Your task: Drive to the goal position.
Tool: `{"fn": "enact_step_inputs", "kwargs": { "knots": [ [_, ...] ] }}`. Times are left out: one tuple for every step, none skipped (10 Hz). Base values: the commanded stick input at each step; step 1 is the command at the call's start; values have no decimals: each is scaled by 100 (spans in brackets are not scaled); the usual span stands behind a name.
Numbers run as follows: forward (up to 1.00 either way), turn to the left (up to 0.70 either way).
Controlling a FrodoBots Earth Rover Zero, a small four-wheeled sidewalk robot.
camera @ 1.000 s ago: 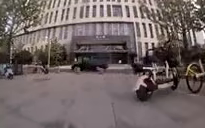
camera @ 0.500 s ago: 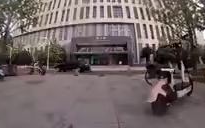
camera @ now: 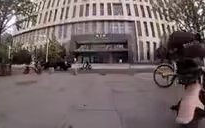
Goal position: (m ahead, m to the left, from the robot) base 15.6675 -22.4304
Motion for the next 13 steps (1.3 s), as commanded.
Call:
{"fn": "enact_step_inputs", "kwargs": {
  "knots": [
    [100, -38],
    [100, -38],
    [100, -38],
    [100, -38],
    [100, -38],
    [100, -38],
    [100, -14],
    [100, 0],
    [100, 0],
    [100, 0],
    [100, 0],
    [100, 0],
    [100, 0]
  ]
}}
